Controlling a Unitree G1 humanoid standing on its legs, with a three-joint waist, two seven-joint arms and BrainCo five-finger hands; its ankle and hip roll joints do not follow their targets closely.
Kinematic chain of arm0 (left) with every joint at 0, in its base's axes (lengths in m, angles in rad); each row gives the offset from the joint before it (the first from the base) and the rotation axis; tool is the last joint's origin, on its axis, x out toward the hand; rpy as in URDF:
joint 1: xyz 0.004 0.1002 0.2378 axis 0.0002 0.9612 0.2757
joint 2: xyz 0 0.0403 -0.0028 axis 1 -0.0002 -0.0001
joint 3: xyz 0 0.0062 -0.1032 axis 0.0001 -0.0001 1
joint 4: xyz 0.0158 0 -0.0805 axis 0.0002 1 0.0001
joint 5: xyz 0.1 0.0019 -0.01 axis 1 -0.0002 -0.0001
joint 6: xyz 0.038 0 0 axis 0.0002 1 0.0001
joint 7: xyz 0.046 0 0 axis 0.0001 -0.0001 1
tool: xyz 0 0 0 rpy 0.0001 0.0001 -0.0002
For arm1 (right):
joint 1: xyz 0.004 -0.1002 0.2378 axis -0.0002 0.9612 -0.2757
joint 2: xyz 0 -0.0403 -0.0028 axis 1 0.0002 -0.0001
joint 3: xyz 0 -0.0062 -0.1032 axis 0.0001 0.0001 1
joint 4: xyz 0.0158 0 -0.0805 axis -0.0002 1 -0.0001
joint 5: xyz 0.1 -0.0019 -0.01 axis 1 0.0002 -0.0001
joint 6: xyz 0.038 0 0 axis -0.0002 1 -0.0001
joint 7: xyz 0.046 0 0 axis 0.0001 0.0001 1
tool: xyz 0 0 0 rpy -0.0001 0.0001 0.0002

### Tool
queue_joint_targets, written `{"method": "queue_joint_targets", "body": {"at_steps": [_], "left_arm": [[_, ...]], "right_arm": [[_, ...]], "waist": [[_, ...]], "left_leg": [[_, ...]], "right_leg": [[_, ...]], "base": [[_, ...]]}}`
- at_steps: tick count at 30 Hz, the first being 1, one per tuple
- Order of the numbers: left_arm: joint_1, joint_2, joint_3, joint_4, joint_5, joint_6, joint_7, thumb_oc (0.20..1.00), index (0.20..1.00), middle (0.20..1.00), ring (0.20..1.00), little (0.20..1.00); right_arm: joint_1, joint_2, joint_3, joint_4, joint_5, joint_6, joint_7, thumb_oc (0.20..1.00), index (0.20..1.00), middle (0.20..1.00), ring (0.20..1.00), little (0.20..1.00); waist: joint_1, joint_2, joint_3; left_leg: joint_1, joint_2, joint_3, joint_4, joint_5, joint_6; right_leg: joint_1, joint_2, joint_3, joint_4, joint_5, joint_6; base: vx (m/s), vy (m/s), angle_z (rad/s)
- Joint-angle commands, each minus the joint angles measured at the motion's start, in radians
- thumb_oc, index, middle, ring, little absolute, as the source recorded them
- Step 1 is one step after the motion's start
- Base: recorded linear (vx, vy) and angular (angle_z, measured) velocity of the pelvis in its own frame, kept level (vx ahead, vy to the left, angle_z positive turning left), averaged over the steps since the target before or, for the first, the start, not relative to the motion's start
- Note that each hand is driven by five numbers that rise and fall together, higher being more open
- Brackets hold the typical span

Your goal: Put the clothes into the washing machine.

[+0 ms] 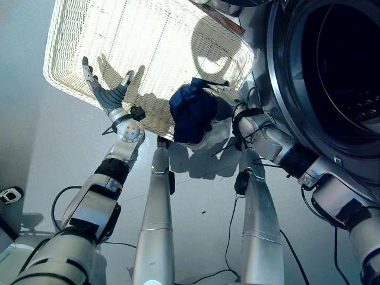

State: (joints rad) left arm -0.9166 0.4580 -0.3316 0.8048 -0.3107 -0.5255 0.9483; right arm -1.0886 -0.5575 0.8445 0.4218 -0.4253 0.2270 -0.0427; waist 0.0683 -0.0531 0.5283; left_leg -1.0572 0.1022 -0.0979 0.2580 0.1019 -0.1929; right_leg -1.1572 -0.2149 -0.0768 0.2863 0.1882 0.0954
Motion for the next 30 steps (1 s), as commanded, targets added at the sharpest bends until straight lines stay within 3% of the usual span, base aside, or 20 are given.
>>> {"method": "queue_joint_targets", "body": {"at_steps": [1, 6, 8, 9, 18, 30], "left_arm": [[-0.009, 0.011, 0.029, -0.035, 0.009, -0.013, 0.004, 1.000, 1.000, 1.000, 1.000, 1.000], [-0.005, -0.011, 0.026, -0.033, 0.022, -0.022, 0.010, 1.000, 1.000, 1.000, 1.000, 1.000], [-0.004, -0.014, 0.026, -0.032, 0.025, -0.023, 0.011, 1.000, 1.000, 1.000, 1.000, 1.000], [-0.009, -0.029, 0.022, -0.029, 0.032, -0.028, 0.015, 1.000, 1.000, 1.000, 1.000, 1.000], [-0.023, -0.058, 0.011, -0.023, 0.037, -0.030, 0.010, 1.000, 1.000, 1.000, 1.000, 1.000], [-0.021, -0.070, 0.011, -0.020, 0.041, -0.030, 0.011, 1.000, 1.000, 1.000, 1.000, 1.000]], "right_arm": [[0.025, 0.003, 0.053, 0.021, -0.047, -0.006, 0.027, 1.000, 1.000, 1.000, 1.000, 1.000], [0.009, 0.035, 0.051, 0.037, -0.087, 0.005, 0.019, 1.000, 1.000, 1.000, 1.000, 1.000], [0.007, 0.039, 0.051, 0.040, -0.091, 0.007, 0.020, 0.953, 0.953, 0.953, 0.953, 0.953], [-0.004, 0.059, 0.058, 0.066, -0.091, 0.008, 0.001, 0.200, 0.200, 0.200, 0.200, 0.200], [-0.014, 0.130, 0.043, 0.106, -0.034, 0.009, -0.087, 0.200, 0.200, 0.200, 0.200, 0.200], [0.006, 0.159, 0.020, 0.113, 0.028, 0.006, -0.127, 0.200, 0.200, 0.200, 0.200, 0.200]], "waist": [[-0.020, 0.039, -0.008], [-0.018, 0.045, -0.008], [-0.017, 0.046, -0.008], [-0.013, 0.053, -0.008], [-0.003, 0.068, -0.008], [-0.002, 0.071, -0.008]], "left_leg": [[-0.037, -0.041, -0.015, 0.002, 0.042, 0.065], [-0.041, -0.045, -0.019, 0.010, 0.041, 0.065], [-0.041, -0.045, -0.019, 0.010, 0.041, 0.065], [-0.044, -0.047, -0.020, 0.011, 0.042, 0.067], [-0.043, -0.055, -0.025, 0.007, 0.045, 0.068], [-0.043, -0.052, -0.025, 0.005, 0.051, 0.069]], "right_leg": [[-0.001, 0.007, -0.046, 0.053, -0.013, 0.077], [-0.004, 0.011, -0.039, 0.057, -0.015, 0.074], [-0.004, 0.011, -0.038, 0.057, -0.015, 0.074], [-0.005, 0.009, -0.037, 0.059, -0.016, 0.073], [-0.006, 0.008, -0.031, 0.059, -0.011, 0.074], [-0.004, 0.006, -0.029, 0.052, -0.005, 0.076]], "base": [[0.00, 0.000, 0.00], [0.00, 0.000, 0.00], [0.00, 0.000, 0.00], [0.00, 0.000, 0.00], [0.00, 0.000, 0.00], [0.00, 0.000, 0.00]]}}
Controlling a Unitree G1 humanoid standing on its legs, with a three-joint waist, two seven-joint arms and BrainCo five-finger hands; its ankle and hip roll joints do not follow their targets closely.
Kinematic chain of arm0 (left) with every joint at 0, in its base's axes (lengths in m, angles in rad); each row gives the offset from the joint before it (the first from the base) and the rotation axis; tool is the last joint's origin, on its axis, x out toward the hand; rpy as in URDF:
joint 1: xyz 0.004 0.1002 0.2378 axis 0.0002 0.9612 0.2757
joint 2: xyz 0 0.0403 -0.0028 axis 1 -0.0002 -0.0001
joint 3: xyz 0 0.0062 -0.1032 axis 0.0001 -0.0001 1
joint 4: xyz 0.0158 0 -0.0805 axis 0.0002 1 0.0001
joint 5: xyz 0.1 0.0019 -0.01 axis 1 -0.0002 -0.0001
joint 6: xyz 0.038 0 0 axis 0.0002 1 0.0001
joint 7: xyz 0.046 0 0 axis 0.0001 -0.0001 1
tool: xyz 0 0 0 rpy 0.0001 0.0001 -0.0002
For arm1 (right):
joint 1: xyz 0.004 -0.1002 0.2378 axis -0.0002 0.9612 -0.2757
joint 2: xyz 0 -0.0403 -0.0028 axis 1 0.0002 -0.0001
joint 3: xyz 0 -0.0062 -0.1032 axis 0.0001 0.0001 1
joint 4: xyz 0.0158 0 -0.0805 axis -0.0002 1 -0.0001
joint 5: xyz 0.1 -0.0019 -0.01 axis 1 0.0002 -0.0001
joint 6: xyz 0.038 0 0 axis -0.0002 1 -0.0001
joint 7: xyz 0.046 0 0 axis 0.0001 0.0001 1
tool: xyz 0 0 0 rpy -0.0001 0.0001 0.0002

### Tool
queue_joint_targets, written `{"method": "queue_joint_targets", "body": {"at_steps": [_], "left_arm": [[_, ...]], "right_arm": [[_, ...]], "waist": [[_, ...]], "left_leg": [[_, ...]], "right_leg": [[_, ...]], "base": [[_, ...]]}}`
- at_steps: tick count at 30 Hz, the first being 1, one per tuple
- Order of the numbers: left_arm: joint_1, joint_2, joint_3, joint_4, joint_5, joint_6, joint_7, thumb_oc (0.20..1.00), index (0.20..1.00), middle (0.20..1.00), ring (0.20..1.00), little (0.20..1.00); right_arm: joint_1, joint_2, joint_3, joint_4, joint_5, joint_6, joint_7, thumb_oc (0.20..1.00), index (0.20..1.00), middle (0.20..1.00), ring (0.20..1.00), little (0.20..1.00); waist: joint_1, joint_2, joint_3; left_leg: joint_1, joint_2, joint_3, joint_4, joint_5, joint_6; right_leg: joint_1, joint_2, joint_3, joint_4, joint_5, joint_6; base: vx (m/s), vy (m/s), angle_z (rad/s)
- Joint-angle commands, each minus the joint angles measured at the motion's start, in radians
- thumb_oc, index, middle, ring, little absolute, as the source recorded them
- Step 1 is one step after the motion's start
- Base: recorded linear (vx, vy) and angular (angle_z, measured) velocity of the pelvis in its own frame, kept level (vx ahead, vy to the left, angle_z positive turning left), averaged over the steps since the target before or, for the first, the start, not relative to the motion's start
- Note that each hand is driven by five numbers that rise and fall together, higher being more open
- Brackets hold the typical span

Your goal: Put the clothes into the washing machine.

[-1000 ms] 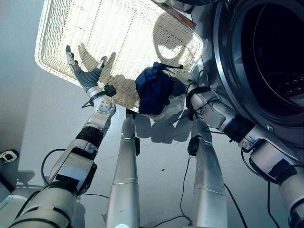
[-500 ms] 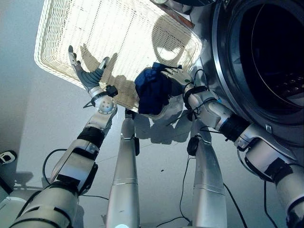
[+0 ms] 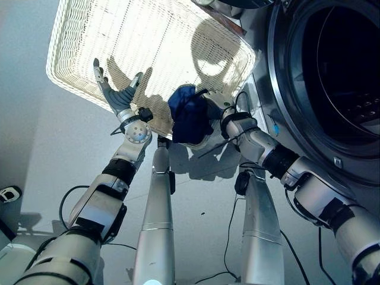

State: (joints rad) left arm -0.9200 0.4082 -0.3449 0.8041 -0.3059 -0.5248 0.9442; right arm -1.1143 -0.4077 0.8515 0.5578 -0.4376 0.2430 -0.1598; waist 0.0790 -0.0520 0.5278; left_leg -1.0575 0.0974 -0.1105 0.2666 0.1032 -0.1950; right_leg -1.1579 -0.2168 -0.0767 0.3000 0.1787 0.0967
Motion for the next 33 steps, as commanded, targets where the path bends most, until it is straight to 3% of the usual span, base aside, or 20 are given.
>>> {"method": "queue_joint_targets", "body": {"at_steps": [1, 7, 9, 11, 12, 13, 15, 19, 21, 26, 27, 31, 33], "left_arm": [[-0.017, -0.021, 0.024, -0.020, 0.038, -0.031, 0.017, 1.000, 1.000, 1.000, 1.000, 1.000], [-0.012, -0.019, 0.023, -0.023, 0.036, -0.031, 0.018, 1.000, 1.000, 1.000, 1.000, 1.000], [-0.013, -0.011, 0.032, -0.012, 0.023, -0.037, 0.006, 1.000, 1.000, 1.000, 1.000, 1.000], [-0.013, -0.010, 0.035, -0.009, 0.021, -0.037, 0.004, 1.000, 1.000, 1.000, 1.000, 1.000], [-0.012, -0.010, 0.042, -0.003, 0.018, -0.040, 0.001, 1.000, 1.000, 1.000, 1.000, 1.000], [-0.013, -0.010, 0.042, -0.002, 0.018, -0.040, 0.001, 1.000, 1.000, 1.000, 1.000, 1.000], [-0.016, -0.010, 0.044, -0.005, 0.014, -0.030, 0.003, 1.000, 1.000, 1.000, 1.000, 1.000], [-0.007, -0.014, 0.041, -0.017, 0.014, -0.026, 0.013, 1.000, 1.000, 1.000, 1.000, 1.000], [-0.002, -0.008, 0.041, -0.022, 0.013, -0.022, 0.014, 1.000, 1.000, 1.000, 1.000, 1.000], [0.007, 0.000, 0.033, -0.033, 0.014, -0.016, 0.025, 1.000, 1.000, 1.000, 1.000, 1.000], [0.007, 0.000, 0.033, -0.033, 0.015, -0.016, 0.025, 1.000, 1.000, 1.000, 1.000, 1.000], [0.016, 0.013, 0.022, -0.032, 0.002, -0.026, 0.022, 1.000, 1.000, 1.000, 1.000, 1.000], [0.018, 0.017, 0.023, -0.029, -0.001, -0.029, 0.016, 1.000, 1.000, 1.000, 1.000, 1.000]], "right_arm": [[0.032, 0.009, 0.013, -0.024, 0.050, -0.008, -0.014, 0.200, 0.200, 0.200, 0.200, 0.200], [0.073, 0.019, -0.026, -0.035, 0.317, -0.018, -0.058, 0.200, 0.200, 0.200, 0.200, 0.200], [0.118, 0.025, -0.096, -0.036, 0.526, -0.084, -0.123, 0.200, 0.200, 0.200, 0.200, 0.200], [0.128, 0.029, -0.114, -0.033, 0.563, -0.101, -0.134, 0.200, 0.200, 0.200, 0.200, 0.200], [0.146, 0.033, -0.157, -0.028, 0.650, -0.162, -0.167, 0.200, 0.200, 0.200, 0.200, 0.200], [0.148, 0.034, -0.162, -0.028, 0.657, -0.166, -0.167, 0.200, 0.200, 0.200, 0.200, 0.200], [0.166, 0.033, -0.208, -0.034, 0.813, -0.222, -0.144, 0.200, 0.200, 0.200, 0.200, 0.200], [0.186, 0.036, -0.253, -0.058, 1.007, -0.275, -0.066, 0.200, 0.200, 0.200, 0.200, 0.200], [0.210, 0.043, -0.300, -0.077, 1.266, -0.291, 0.086, 0.200, 0.200, 0.200, 0.200, 0.200], [0.232, 0.041, -0.330, -0.095, 1.570, -0.263, 0.319, 0.200, 0.200, 0.200, 0.200, 0.200], [0.232, 0.040, -0.330, -0.095, 1.571, -0.264, 0.320, 0.200, 0.200, 0.200, 0.200, 0.200], [0.230, 0.027, -0.357, -0.113, 1.766, -0.232, 0.506, 0.200, 0.200, 0.200, 0.200, 0.200], [0.230, 0.024, -0.369, -0.116, 1.809, -0.228, 0.548, 0.200, 0.200, 0.200, 0.200, 0.200]], "waist": [[-0.013, 0.070, -0.008], [-0.016, 0.069, -0.008], [-0.021, 0.068, -0.008], [-0.023, 0.068, -0.008], [-0.026, 0.066, -0.008], [-0.026, 0.066, -0.008], [-0.032, 0.063, -0.008], [-0.035, 0.061, -0.008], [-0.037, 0.059, -0.008], [-0.037, 0.054, -0.008], [-0.037, 0.054, -0.008], [-0.036, 0.055, -0.008], [-0.036, 0.055, -0.008]], "left_leg": [[-0.043, -0.047, -0.013, -0.003, 0.050, 0.071], [-0.042, -0.042, -0.014, -0.007, 0.055, 0.068], [-0.040, -0.038, -0.011, -0.009, 0.058, 0.065], [-0.040, -0.037, -0.009, -0.009, 0.059, 0.065], [-0.039, -0.032, -0.005, -0.009, 0.061, 0.062], [-0.039, -0.032, -0.005, -0.009, 0.061, 0.062], [-0.041, -0.026, -0.001, -0.009, 0.063, 0.060], [-0.040, -0.022, 0.001, -0.009, 0.065, 0.059], [-0.038, -0.022, 0.002, -0.009, 0.067, 0.056], [-0.034, -0.020, 0.001, -0.013, 0.069, 0.054], [-0.034, -0.020, 0.001, -0.013, 0.069, 0.054], [-0.029, -0.018, -0.001, -0.019, 0.068, 0.051], [-0.028, -0.017, -0.001, -0.019, 0.067, 0.051]], "right_leg": [[-0.004, 0.007, -0.028, 0.039, 0.005, 0.075], [-0.006, 0.008, -0.025, 0.040, 0.006, 0.073], [-0.008, 0.007, -0.023, 0.041, 0.007, 0.072], [-0.007, 0.008, -0.023, 0.041, 0.008, 0.072], [-0.008, 0.008, -0.022, 0.043, 0.007, 0.072], [-0.008, 0.008, -0.021, 0.043, 0.007, 0.072], [-0.012, 0.009, -0.020, 0.044, 0.009, 0.071], [-0.015, 0.009, -0.018, 0.046, 0.010, 0.070], [-0.014, 0.008, -0.018, 0.045, 0.011, 0.070], [-0.010, 0.003, -0.025, 0.043, 0.015, 0.073], [-0.010, 0.003, -0.025, 0.043, 0.015, 0.073], [-0.004, -0.001, -0.029, 0.033, 0.018, 0.077], [-0.002, -0.002, -0.030, 0.033, 0.018, 0.079]], "base": [[0.00, 0.000, 0.00], [0.00, 0.000, 0.00], [0.00, 0.000, 0.00], [0.00, 0.000, 0.00], [0.00, 0.000, 0.00], [0.00, 0.000, 0.00], [0.00, 0.016, 0.00], [0.00, 0.008, 0.00], [0.00, 0.000, 0.00], [0.00, -0.005, -0.02], [0.00, 0.000, 0.00], [0.00, 0.000, 0.00], [0.00, 0.000, 0.00]]}}
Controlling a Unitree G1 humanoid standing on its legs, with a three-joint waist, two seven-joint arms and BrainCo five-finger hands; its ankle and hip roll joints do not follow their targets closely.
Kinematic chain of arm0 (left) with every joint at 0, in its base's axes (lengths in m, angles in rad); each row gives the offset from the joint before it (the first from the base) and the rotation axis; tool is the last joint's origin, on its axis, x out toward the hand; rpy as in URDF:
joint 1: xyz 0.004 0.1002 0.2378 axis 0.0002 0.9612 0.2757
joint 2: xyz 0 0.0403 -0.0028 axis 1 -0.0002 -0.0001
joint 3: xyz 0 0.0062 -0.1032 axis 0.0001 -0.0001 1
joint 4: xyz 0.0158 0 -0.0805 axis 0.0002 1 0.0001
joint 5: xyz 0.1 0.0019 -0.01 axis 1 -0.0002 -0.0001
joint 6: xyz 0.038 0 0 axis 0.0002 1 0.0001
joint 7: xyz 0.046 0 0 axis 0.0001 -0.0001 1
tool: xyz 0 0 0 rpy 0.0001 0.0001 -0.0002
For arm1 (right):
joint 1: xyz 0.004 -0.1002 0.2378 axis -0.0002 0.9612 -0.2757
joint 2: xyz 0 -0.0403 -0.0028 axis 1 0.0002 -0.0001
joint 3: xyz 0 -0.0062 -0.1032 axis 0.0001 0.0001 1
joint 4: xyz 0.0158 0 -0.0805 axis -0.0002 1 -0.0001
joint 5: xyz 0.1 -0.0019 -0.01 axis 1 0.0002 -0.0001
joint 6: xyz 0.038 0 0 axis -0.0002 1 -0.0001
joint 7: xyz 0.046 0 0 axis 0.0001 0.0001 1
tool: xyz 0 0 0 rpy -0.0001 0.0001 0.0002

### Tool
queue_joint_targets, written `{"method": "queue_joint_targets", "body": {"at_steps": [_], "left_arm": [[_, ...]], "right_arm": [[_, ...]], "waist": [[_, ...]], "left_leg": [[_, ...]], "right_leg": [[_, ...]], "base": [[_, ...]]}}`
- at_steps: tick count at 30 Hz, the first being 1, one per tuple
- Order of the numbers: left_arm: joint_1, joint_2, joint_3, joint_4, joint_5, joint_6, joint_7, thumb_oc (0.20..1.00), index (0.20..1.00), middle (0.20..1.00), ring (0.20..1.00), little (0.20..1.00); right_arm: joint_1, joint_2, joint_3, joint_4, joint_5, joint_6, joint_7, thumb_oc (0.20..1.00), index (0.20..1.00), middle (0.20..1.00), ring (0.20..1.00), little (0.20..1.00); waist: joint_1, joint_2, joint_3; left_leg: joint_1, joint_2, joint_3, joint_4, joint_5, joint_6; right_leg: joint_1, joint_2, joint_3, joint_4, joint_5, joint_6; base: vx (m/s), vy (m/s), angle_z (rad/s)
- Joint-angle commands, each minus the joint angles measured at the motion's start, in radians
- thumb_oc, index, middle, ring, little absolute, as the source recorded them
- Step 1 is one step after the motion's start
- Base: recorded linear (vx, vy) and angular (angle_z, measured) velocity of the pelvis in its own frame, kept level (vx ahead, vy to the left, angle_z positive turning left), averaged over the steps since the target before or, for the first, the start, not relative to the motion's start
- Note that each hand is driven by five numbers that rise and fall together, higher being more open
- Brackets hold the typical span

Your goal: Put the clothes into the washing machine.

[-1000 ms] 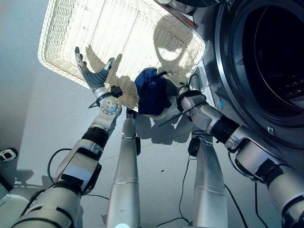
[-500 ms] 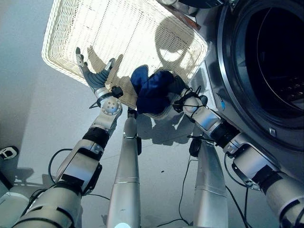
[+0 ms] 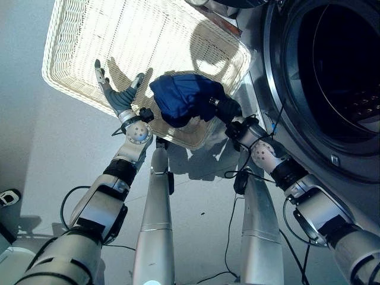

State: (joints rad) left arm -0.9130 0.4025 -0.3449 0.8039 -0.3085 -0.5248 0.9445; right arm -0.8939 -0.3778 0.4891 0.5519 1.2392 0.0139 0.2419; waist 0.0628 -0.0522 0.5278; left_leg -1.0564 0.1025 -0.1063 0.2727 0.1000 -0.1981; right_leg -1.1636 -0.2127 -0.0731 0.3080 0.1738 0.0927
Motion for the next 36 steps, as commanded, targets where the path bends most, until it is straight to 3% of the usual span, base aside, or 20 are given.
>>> {"method": "queue_joint_targets", "body": {"at_steps": [1, 5, 9, 14, 20, 23, 26, 27, 30, 31, 32, 33, 34, 35, 36], "left_arm": [[0.012, 0.029, 0.026, -0.023, -0.004, -0.036, 0.008, 1.000, 1.000, 1.000, 1.000, 1.000], [0.008, 0.040, 0.027, -0.012, -0.009, -0.046, -0.001, 1.000, 1.000, 1.000, 1.000, 1.000], [0.000, 0.075, 0.028, 0.008, -0.029, -0.063, -0.022, 1.000, 1.000, 1.000, 1.000, 1.000], [-0.007, 0.109, 0.034, 0.033, -0.060, -0.079, -0.045, 1.000, 1.000, 1.000, 1.000, 1.000], [-0.013, 0.139, 0.038, 0.054, -0.093, -0.096, -0.073, 1.000, 1.000, 1.000, 1.000, 1.000], [-0.014, 0.156, 0.044, 0.068, -0.109, -0.102, -0.089, 1.000, 1.000, 1.000, 1.000, 1.000], [-0.015, 0.160, 0.047, 0.072, -0.113, -0.102, -0.095, 1.000, 1.000, 1.000, 1.000, 1.000], [-0.017, 0.163, 0.053, 0.082, -0.118, -0.106, -0.102, 1.000, 1.000, 1.000, 1.000, 1.000], [-0.031, 0.164, 0.058, 0.093, -0.122, -0.109, -0.108, 1.000, 1.000, 1.000, 1.000, 1.000], [-0.027, 0.160, 0.060, 0.103, -0.126, -0.112, -0.113, 1.000, 1.000, 1.000, 1.000, 1.000], [-0.036, 0.162, 0.061, 0.105, -0.127, -0.112, -0.114, 1.000, 1.000, 1.000, 1.000, 1.000], [-0.039, 0.157, 0.059, 0.108, -0.130, -0.111, -0.109, 1.000, 1.000, 1.000, 1.000, 1.000], [-0.044, 0.153, 0.056, 0.110, -0.128, -0.112, -0.103, 1.000, 1.000, 1.000, 1.000, 1.000], [-0.039, 0.149, 0.048, 0.110, -0.129, -0.113, -0.098, 1.000, 1.000, 1.000, 1.000, 1.000], [-0.035, 0.150, 0.045, 0.109, -0.129, -0.115, -0.096, 1.000, 1.000, 1.000, 1.000, 1.000]], "right_arm": [[0.006, -0.012, -0.018, -0.113, 0.176, -0.002, 0.189, 0.200, 0.200, 0.200, 0.200, 0.200], [-0.005, -0.028, -0.040, -0.113, 0.235, -0.026, 0.268, 0.200, 0.200, 0.200, 0.200, 0.200], [-0.023, -0.079, -0.110, -0.084, 0.359, -0.120, 0.401, 0.200, 0.200, 0.200, 0.200, 0.200], [-0.031, -0.137, -0.191, -0.018, 0.477, -0.196, 0.449, 0.200, 0.200, 0.200, 0.200, 0.200], [-0.040, -0.199, -0.251, 0.065, 0.527, -0.232, 0.486, 0.200, 0.200, 0.200, 0.200, 0.200], [-0.047, -0.224, -0.292, 0.099, 0.554, -0.254, 0.459, 0.200, 0.200, 0.200, 0.200, 0.200], [-0.049, -0.229, -0.313, 0.117, 0.568, -0.277, 0.415, 0.200, 0.200, 0.200, 0.200, 0.200], [-0.055, -0.230, -0.339, 0.137, 0.577, -0.314, 0.354, 0.200, 0.200, 0.200, 0.200, 0.200], [-0.074, -0.232, -0.369, 0.172, 0.587, -0.341, 0.262, 0.200, 0.200, 0.200, 0.200, 0.200], [-0.071, -0.235, -0.389, 0.215, 0.588, -0.360, 0.171, 0.200, 0.200, 0.200, 0.200, 0.200], [-0.081, -0.237, -0.391, 0.214, 0.586, -0.361, 0.165, 0.200, 0.200, 0.200, 0.200, 0.200], [-0.091, -0.246, -0.407, 0.267, 0.532, -0.390, -0.002, 0.200, 0.200, 0.200, 0.200, 0.200], [-0.107, -0.255, -0.412, 0.296, 0.494, -0.407, -0.076, 0.200, 0.200, 0.200, 0.200, 0.200], [-0.136, -0.284, -0.412, 0.341, 0.447, -0.468, -0.220, 0.200, 0.200, 0.200, 0.200, 0.200], [-0.149, -0.295, -0.413, 0.351, 0.438, -0.493, -0.259, 0.200, 0.200, 0.200, 0.200, 0.200]], "waist": [[-0.021, 0.054, -0.008], [-0.023, 0.051, -0.008], [-0.031, 0.046, -0.008], [-0.043, 0.045, -0.008], [-0.053, 0.045, -0.008], [-0.058, 0.043, -0.008], [-0.061, 0.042, -0.008], [-0.062, 0.042, -0.008], [-0.065, 0.042, -0.008], [-0.067, 0.044, -0.008], [-0.067, 0.043, -0.008], [-0.069, 0.045, -0.008], [-0.069, 0.047, -0.008], [-0.064, 0.050, -0.008], [-0.063, 0.051, -0.008]], "left_leg": [[-0.028, -0.021, -0.004, -0.025, 0.070, 0.054], [-0.025, -0.019, -0.004, -0.032, 0.070, 0.053], [-0.021, -0.012, -0.002, -0.043, 0.066, 0.049], [-0.014, -0.007, 0.004, -0.050, 0.061, 0.048], [-0.007, -0.002, 0.009, -0.058, 0.054, 0.045], [-0.001, 0.002, 0.011, -0.056, 0.049, 0.041], [-0.001, 0.003, 0.011, -0.054, 0.046, 0.040], [0.001, 0.004, 0.012, -0.056, 0.044, 0.039], [-0.009, 0.003, 0.013, -0.061, 0.051, 0.039], [0.005, 0.004, 0.016, -0.060, 0.039, 0.037], [-0.007, 0.002, 0.016, -0.062, 0.049, 0.038], [-0.005, 0.003, 0.018, -0.061, 0.044, 0.036], [-0.011, 0.003, 0.018, -0.060, 0.044, 0.037], [-0.003, 0.007, 0.017, -0.054, 0.030, 0.034], [-0.003, 0.008, 0.017, -0.053, 0.029, 0.034]], "right_leg": [[0.005, -0.006, -0.034, 0.025, 0.022, 0.084], [0.008, -0.004, -0.035, 0.017, 0.025, 0.088], [0.015, -0.004, -0.038, 0.003, 0.028, 0.096], [0.022, -0.002, -0.036, -0.009, 0.032, 0.100], [0.024, 0.001, -0.031, -0.018, 0.036, 0.104], [0.031, 0.003, -0.030, -0.020, 0.034, 0.105], [0.032, 0.003, -0.028, -0.020, 0.033, 0.106], [0.034, 0.005, -0.027, -0.023, 0.032, 0.107], [0.025, 0.006, -0.027, -0.030, 0.041, 0.106], [0.039, 0.010, -0.025, -0.030, 0.031, 0.107], [0.027, 0.008, -0.025, -0.034, 0.041, 0.105], [0.029, 0.012, -0.022, -0.035, 0.039, 0.104], [0.024, 0.012, -0.021, -0.036, 0.042, 0.104], [0.033, 0.014, -0.020, -0.034, 0.032, 0.106], [0.034, 0.014, -0.020, -0.034, 0.032, 0.106]], "base": [[0.00, 0.000, 0.00], [0.00, 0.000, 0.00], [0.00, 0.000, 0.00], [0.00, 0.000, -0.01], [0.00, 0.003, -0.03], [0.00, 0.000, 0.00], [0.00, 0.003, -0.01], [0.00, 0.013, -0.04], [0.00, 0.008, -0.03], [0.00, 0.000, 0.00], [0.00, 0.051, -0.01], [-0.01, 0.046, -0.02], [0.01, 0.062, -0.04], [0.02, 0.030, -0.04], [0.01, 0.006, -0.06]]}}
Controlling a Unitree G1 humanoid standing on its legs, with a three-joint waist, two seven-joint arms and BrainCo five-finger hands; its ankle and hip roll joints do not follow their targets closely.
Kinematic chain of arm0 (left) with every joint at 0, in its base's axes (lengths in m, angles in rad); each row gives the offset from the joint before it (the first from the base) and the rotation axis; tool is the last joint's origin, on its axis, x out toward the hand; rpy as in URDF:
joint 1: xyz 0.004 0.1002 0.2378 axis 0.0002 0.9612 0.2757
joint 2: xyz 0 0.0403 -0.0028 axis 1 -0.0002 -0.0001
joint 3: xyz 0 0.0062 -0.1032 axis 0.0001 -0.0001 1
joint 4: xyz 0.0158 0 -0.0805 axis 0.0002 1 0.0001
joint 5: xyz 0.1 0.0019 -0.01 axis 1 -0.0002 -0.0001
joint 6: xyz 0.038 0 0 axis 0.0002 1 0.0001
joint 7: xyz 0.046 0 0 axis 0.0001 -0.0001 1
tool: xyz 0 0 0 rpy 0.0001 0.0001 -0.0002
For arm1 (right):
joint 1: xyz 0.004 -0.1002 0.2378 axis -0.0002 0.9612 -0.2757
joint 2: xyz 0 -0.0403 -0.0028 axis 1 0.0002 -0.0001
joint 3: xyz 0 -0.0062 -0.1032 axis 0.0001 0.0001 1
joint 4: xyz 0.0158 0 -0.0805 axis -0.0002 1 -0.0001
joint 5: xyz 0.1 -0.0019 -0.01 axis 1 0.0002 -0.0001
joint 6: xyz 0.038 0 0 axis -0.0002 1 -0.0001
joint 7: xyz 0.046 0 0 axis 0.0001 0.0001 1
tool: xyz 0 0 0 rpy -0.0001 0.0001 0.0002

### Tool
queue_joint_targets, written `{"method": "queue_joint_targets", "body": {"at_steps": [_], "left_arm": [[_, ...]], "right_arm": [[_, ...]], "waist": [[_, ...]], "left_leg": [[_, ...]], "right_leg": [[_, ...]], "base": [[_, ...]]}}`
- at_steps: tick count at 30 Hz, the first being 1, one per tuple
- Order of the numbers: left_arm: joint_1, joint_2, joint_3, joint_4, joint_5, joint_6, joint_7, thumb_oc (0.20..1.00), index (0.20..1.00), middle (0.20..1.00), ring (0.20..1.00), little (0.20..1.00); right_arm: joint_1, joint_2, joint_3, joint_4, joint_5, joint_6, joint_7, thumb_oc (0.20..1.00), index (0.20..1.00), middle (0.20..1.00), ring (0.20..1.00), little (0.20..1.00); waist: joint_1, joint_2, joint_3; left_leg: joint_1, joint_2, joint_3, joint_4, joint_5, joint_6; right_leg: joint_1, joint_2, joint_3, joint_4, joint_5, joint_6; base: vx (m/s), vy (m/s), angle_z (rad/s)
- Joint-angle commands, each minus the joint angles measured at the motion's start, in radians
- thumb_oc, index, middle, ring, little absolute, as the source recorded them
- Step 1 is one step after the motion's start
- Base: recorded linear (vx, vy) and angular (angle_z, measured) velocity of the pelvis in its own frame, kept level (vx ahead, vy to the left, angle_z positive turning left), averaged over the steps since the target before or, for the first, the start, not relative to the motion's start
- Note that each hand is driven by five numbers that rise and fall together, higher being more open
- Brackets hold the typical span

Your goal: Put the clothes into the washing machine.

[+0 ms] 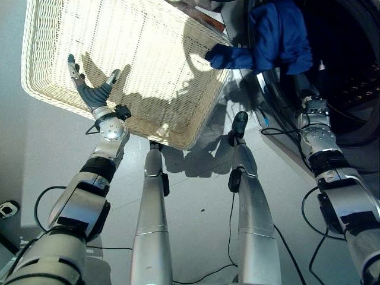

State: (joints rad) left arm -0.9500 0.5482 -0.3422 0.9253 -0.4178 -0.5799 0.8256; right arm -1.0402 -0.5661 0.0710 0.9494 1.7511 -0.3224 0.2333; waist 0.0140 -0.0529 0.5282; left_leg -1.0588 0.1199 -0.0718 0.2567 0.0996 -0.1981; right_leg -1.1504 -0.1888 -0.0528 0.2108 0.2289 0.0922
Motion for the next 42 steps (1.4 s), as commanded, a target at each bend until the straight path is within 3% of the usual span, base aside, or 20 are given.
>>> {"method": "queue_joint_targets", "body": {"at_steps": [1, 3, 4, 5, 7, 13, 14, 15, 16, 23, 24, 25, 27, 28, 29, 31, 32, 36, 39, 42], "left_arm": [[0.007, 0.007, 0.038, -0.018, -0.012, -0.066, 0.029, 1.000, 1.000, 1.000, 1.000, 1.000], [0.036, 0.012, 0.028, -0.051, 0.002, -0.072, 0.048, 1.000, 1.000, 1.000, 1.000, 1.000], [0.042, 0.010, 0.028, -0.052, 0.003, -0.072, 0.049, 1.000, 1.000, 1.000, 1.000, 1.000], [0.063, 0.022, 0.020, -0.075, 0.004, -0.074, 0.056, 1.000, 1.000, 1.000, 1.000, 1.000], [0.091, 0.047, 0.021, -0.109, 0.003, -0.072, 0.058, 1.000, 1.000, 1.000, 1.000, 1.000], [0.123, 0.098, 0.033, -0.154, -0.020, -0.048, 0.045, 1.000, 1.000, 1.000, 1.000, 1.000], [0.128, 0.106, 0.035, -0.155, -0.027, -0.043, 0.040, 1.000, 1.000, 1.000, 1.000, 1.000], [0.130, 0.113, 0.039, -0.154, -0.037, -0.036, 0.029, 1.000, 1.000, 1.000, 1.000, 1.000], [0.130, 0.119, 0.043, -0.150, -0.045, -0.035, 0.018, 1.000, 1.000, 1.000, 1.000, 1.000], [0.094, 0.126, 0.034, -0.127, -0.051, -0.024, -0.020, 1.000, 1.000, 1.000, 1.000, 1.000], [0.093, 0.119, 0.014, -0.114, -0.055, -0.034, -0.025, 1.000, 1.000, 1.000, 1.000, 1.000], [0.087, 0.118, 0.011, -0.109, -0.058, -0.036, -0.026, 1.000, 1.000, 1.000, 1.000, 1.000], [0.087, 0.113, 0.003, -0.110, -0.062, -0.035, -0.023, 1.000, 1.000, 1.000, 1.000, 1.000], [0.088, 0.111, -0.001, -0.117, -0.062, -0.031, -0.017, 1.000, 1.000, 1.000, 1.000, 1.000], [0.083, 0.108, -0.008, -0.119, -0.058, -0.030, -0.015, 1.000, 1.000, 1.000, 1.000, 1.000], [0.082, 0.106, -0.008, -0.119, -0.057, -0.030, -0.014, 1.000, 1.000, 1.000, 1.000, 1.000], [0.064, 0.104, -0.028, -0.123, -0.056, -0.028, -0.010, 1.000, 1.000, 1.000, 1.000, 1.000], [0.042, 0.103, -0.041, -0.133, -0.057, -0.017, -0.005, 1.000, 1.000, 1.000, 1.000, 1.000], [0.023, 0.089, -0.044, -0.137, -0.042, -0.014, 0.003, 1.000, 1.000, 1.000, 1.000, 1.000], [0.009, 0.079, -0.051, -0.134, -0.030, -0.013, 0.012, 1.000, 1.000, 1.000, 1.000, 1.000]], "right_arm": [[-0.038, -0.132, 0.000, -0.037, -0.094, -0.216, -0.325, 0.200, 0.200, 0.200, 0.200, 0.200], [-0.084, -0.171, 0.001, -0.035, -0.166, -0.349, -0.454, 0.200, 0.200, 0.200, 0.200, 0.200], [-0.080, -0.169, 0.003, -0.037, -0.172, -0.350, -0.461, 0.200, 0.200, 0.200, 0.200, 0.200], [-0.116, -0.201, 0.013, -0.050, -0.244, -0.416, -0.563, 0.200, 0.200, 0.200, 0.200, 0.200], [-0.184, -0.268, 0.032, -0.077, -0.415, -0.480, -0.768, 0.200, 0.200, 0.200, 0.200, 0.200], [-0.238, -0.388, 0.047, -0.132, -0.688, -0.493, -1.094, 0.200, 0.200, 0.200, 0.200, 0.200], [-0.239, -0.405, 0.048, -0.129, -0.712, -0.489, -1.122, 0.329, 0.329, 0.329, 0.329, 0.329], [-0.241, -0.421, 0.052, -0.132, -0.752, -0.471, -1.170, 0.561, 0.561, 0.561, 0.561, 0.561], [-0.238, -0.434, 0.055, -0.128, -0.761, -0.451, -1.184, 1.000, 1.000, 1.000, 1.000, 1.000], [-0.240, -0.443, 0.090, -0.069, -0.804, -0.360, -1.187, 1.000, 1.000, 1.000, 1.000, 1.000], [-0.233, -0.440, 0.111, -0.003, -0.897, -0.294, -1.215, 1.000, 1.000, 1.000, 1.000, 1.000], [-0.238, -0.437, 0.124, 0.000, -0.932, -0.276, -1.246, 1.000, 1.000, 1.000, 1.000, 1.000], [-0.245, -0.427, 0.165, -0.008, -1.042, -0.178, -1.314, 1.000, 1.000, 1.000, 1.000, 1.000], [-0.257, -0.424, 0.206, -0.004, -1.095, -0.084, -1.344, 1.000, 1.000, 1.000, 1.000, 1.000], [-0.267, -0.424, 0.240, 0.019, -1.159, 0.002, -1.339, 1.000, 1.000, 1.000, 1.000, 1.000], [-0.275, -0.423, 0.254, 0.022, -1.167, 0.023, -1.331, 1.000, 1.000, 1.000, 1.000, 1.000], [-0.307, -0.417, 0.333, 0.039, -1.243, 0.118, -1.310, 1.000, 1.000, 1.000, 1.000, 1.000], [-0.343, -0.397, 0.417, 0.003, -1.373, 0.220, -1.292, 1.000, 1.000, 1.000, 1.000, 1.000], [-0.357, -0.367, 0.497, -0.064, -1.559, 0.301, -1.248, 1.000, 1.000, 1.000, 1.000, 1.000], [-0.361, -0.345, 0.556, -0.099, -1.687, 0.338, -1.199, 1.000, 1.000, 1.000, 1.000, 1.000]], "waist": [[-0.012, 0.052, -0.008], [-0.005, 0.051, -0.008], [-0.004, 0.052, -0.008], [0.002, 0.046, -0.008], [0.002, 0.038, -0.008], [-0.004, 0.018, -0.008], [-0.005, 0.014, -0.008], [-0.006, 0.010, -0.008], [-0.008, 0.005, -0.008], [-0.006, 0.005, -0.008], [0.004, 0.016, -0.008], [0.005, 0.019, -0.008], [0.009, 0.025, -0.008], [0.011, 0.027, -0.008], [0.013, 0.029, -0.008], [0.012, 0.031, -0.008], [0.019, 0.031, -0.008], [0.021, 0.037, -0.008], [0.024, 0.042, -0.008], [0.027, 0.048, -0.008]], "left_leg": [[-0.014, -0.009, -0.021, -0.036, 0.036, 0.034], [-0.017, -0.013, -0.029, -0.040, 0.029, 0.037], [-0.008, -0.011, -0.030, -0.039, 0.021, 0.036], [-0.004, -0.013, -0.034, -0.039, 0.015, 0.038], [0.000, -0.013, -0.038, -0.046, 0.013, 0.041], [0.009, -0.011, -0.046, -0.049, 0.015, 0.049], [0.021, -0.009, -0.048, -0.047, 0.006, 0.051], [0.027, -0.008, -0.049, -0.043, 0.002, 0.054], [0.028, -0.010, -0.051, -0.038, -0.001, 0.057], [0.016, -0.026, -0.056, -0.035, 0.008, 0.070], [0.023, -0.032, -0.058, -0.034, -0.003, 0.075], [0.018, -0.036, -0.060, -0.034, -0.002, 0.076], [0.016, -0.040, -0.062, -0.029, -0.006, 0.079], [0.013, -0.044, -0.063, -0.023, -0.009, 0.081], [0.010, -0.045, -0.062, -0.021, -0.009, 0.082], [0.008, -0.046, -0.062, -0.021, -0.008, 0.083], [0.001, -0.049, -0.062, -0.024, -0.006, 0.086], [-0.010, -0.052, -0.060, -0.018, -0.007, 0.088], [-0.017, -0.057, -0.056, -0.021, -0.007, 0.090], [-0.030, -0.061, -0.056, -0.015, -0.009, 0.091]], "right_leg": [[0.010, -0.011, -0.041, 0.058, -0.013, 0.105], [0.013, -0.007, -0.045, 0.050, -0.013, 0.106], [0.022, -0.006, -0.045, 0.052, -0.021, 0.108], [0.030, -0.003, -0.050, 0.047, -0.023, 0.109], [0.039, 0.003, -0.056, 0.035, -0.021, 0.108], [0.058, 0.010, -0.057, 0.026, -0.020, 0.102], [0.070, 0.012, -0.056, 0.030, -0.029, 0.103], [0.074, 0.015, -0.055, 0.033, -0.032, 0.101], [0.076, 0.016, -0.054, 0.037, -0.034, 0.100], [0.063, 0.009, -0.056, 0.037, -0.025, 0.095], [0.066, 0.008, -0.055, 0.040, -0.033, 0.096], [0.062, 0.007, -0.057, 0.038, -0.031, 0.096], [0.061, 0.007, -0.056, 0.040, -0.034, 0.095], [0.058, 0.007, -0.056, 0.041, -0.034, 0.094], [0.057, 0.007, -0.057, 0.042, -0.033, 0.095], [0.055, 0.007, -0.058, 0.042, -0.033, 0.095], [0.052, 0.005, -0.062, 0.036, -0.029, 0.095], [0.041, 0.003, -0.066, 0.042, -0.031, 0.096], [0.032, -0.001, -0.072, 0.045, -0.034, 0.098], [0.018, -0.005, -0.073, 0.053, -0.039, 0.098]], "base": [[0.01, -0.032, -0.06], [0.00, -0.040, -0.06], [-0.01, -0.038, -0.04], [-0.01, -0.030, -0.04], [-0.03, -0.026, -0.04], [0.00, 0.000, 0.00], [0.00, 0.000, 0.00], [0.00, 0.000, 0.00], [0.00, 0.000, 0.00], [0.01, -0.008, 0.00], [0.03, -0.046, 0.02], [0.03, -0.055, 0.03], [0.00, -0.005, 0.02], [0.00, -0.016, 0.04], [0.00, -0.015, 0.04], [0.00, -0.018, 0.00], [-0.01, -0.043, 0.00], [-0.01, -0.012, 0.02], [0.00, 0.000, 0.00], [0.00, 0.000, 0.00]]}}
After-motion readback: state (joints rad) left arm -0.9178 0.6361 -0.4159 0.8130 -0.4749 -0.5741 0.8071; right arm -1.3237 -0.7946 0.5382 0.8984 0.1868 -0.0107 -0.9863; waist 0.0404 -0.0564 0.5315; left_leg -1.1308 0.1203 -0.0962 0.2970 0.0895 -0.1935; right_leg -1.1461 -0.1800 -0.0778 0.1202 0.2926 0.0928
